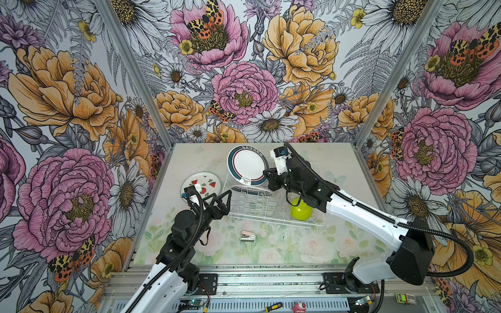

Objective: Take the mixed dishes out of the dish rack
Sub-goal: 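Bring the left gripper to the plate's rim while the right gripper holds it up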

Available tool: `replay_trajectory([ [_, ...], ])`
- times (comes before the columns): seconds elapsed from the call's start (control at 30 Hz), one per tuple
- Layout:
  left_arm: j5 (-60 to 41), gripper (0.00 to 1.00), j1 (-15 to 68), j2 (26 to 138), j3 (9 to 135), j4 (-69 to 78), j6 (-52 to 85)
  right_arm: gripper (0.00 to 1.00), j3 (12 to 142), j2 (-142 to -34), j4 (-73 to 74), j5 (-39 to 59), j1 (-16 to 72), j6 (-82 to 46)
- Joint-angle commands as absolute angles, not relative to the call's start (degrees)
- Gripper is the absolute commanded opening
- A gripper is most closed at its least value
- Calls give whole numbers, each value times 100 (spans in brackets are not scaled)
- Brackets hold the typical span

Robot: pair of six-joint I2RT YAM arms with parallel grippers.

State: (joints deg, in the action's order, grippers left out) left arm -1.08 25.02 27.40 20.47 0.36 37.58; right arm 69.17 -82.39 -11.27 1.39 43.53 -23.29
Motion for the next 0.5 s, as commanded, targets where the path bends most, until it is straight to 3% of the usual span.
replay_trajectory([
  [0.0, -368, 99, 2533, 2835, 2191, 281, 3858, 0, 6946, -8011, -744, 405, 4324, -2491],
  [0.47, -815, 99, 2547, 3787, 2320, 1306, 4083, 0, 6913, -8024, -497, 896, 4315, -2756],
])
